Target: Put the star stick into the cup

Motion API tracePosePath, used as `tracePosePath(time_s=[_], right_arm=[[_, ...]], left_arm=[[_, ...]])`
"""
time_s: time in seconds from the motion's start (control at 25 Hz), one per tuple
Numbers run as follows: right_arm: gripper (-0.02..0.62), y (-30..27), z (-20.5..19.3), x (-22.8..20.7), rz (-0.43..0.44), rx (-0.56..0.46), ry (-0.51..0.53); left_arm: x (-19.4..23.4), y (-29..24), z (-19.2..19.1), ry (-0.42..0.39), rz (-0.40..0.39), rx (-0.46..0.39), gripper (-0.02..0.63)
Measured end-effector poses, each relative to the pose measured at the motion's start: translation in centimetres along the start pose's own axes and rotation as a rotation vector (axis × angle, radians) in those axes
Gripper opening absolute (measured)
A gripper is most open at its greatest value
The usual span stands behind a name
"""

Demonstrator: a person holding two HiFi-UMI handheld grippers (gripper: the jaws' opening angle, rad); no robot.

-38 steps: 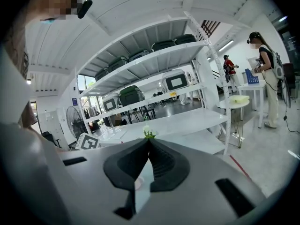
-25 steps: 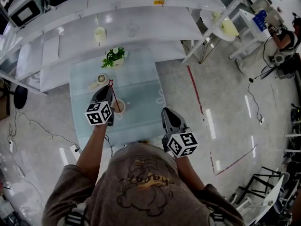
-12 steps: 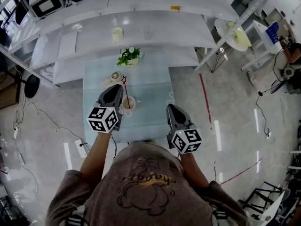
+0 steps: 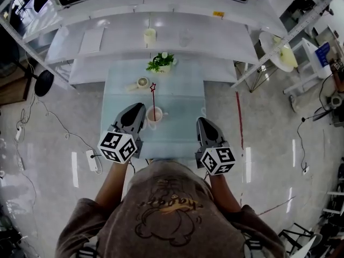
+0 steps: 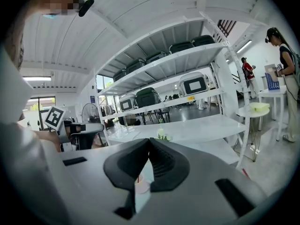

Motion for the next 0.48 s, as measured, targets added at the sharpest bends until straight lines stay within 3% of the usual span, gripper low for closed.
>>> tracePosePath(time_s=[0.48], right_arm=[[-0.005,-2.2,0.1,1.0,0.057,0.017,0.054]], left_arm=[[1.3,4.1,-3.5,0.004,0.137,-0.039,0.023]])
Point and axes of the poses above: the fingertips, and each gripper's own axes: y backward along the fingers, x to its left, z out of its top, the point moved 9 cm from there along y, backward along the fingers, and after that the axes turned 13 degrees about x, right-handed, at the moved point
